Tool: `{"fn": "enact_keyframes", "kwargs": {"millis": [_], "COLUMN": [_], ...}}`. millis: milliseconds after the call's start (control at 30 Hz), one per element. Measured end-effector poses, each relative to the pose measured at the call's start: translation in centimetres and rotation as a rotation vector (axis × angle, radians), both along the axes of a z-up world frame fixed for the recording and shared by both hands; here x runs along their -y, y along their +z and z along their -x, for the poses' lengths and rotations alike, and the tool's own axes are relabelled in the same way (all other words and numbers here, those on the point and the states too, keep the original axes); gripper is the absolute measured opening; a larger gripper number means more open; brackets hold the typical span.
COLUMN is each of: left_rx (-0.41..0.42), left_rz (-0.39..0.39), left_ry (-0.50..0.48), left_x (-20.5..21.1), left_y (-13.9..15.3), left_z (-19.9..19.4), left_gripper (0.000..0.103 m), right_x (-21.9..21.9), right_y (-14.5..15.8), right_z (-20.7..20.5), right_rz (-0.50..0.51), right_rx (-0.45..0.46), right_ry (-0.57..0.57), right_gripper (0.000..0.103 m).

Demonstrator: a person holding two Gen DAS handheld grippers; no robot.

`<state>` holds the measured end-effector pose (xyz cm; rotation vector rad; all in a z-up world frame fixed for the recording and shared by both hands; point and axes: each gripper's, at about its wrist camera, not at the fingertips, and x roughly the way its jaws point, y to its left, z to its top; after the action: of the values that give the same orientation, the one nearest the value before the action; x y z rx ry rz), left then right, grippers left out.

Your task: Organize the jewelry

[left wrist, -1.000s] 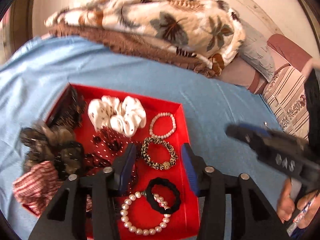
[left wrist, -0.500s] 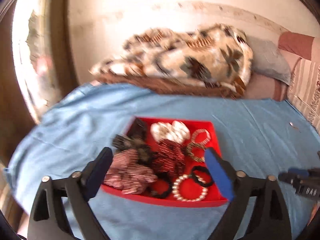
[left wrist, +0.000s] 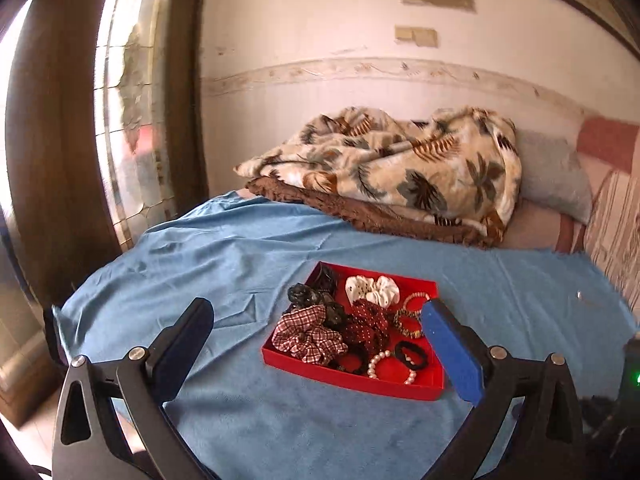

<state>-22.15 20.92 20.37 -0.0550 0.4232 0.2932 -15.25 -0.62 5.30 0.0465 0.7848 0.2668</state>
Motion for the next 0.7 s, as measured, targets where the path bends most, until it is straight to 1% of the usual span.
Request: {"fn": "enact_keyframes", "kwargs": {"millis": [100,167,300,400,500,600,700], "left_rx": [0.004,-0.01,-0.059,-0.095,-0.112,-0.109,-0.138], "left_rz": [0.022,0.008,-0.013,-0.013,-0.012,-0.009,-0.015], "left_ry": [0.012,0.028,0.016,0.016,-0.002,0.009,-0.008], "left_x": [-0.3,-0.1,0.5,0.8,1.1,1.2,1.3], "left_y": [0.1,-0.1,-0.6,-1.1,-1.5,-1.8,-2.2], "left_z": [0.8,1.0,0.5,0.3,0.2,0.6,0.4], "left_gripper": [0.103,0.103,0.103,0.103,0.103,0.103,0.103], "right_x": [-0.4,-0.5,-1.0,-1.7,-2.0,-1.8,-1.7], "right_y": [0.0,0.0,0.1,0.2,0.3,0.2,-0.2], "right_z": [0.7,0.9,1.1,1.5,2.0,2.2,2.1], "right_rz": [0.013,0.014,0.009,0.039,0.048,0.049,0.055], "right_rx": [0.014,0.016,0.008,0.024,0.039,0.047,0.032], "right_ry": [0.004,0.003,0.011,0.019,0.02,0.004,-0.014], "right_gripper": [0.064,0.067,0.067,0.067,0.07,0.072,0.073]}}
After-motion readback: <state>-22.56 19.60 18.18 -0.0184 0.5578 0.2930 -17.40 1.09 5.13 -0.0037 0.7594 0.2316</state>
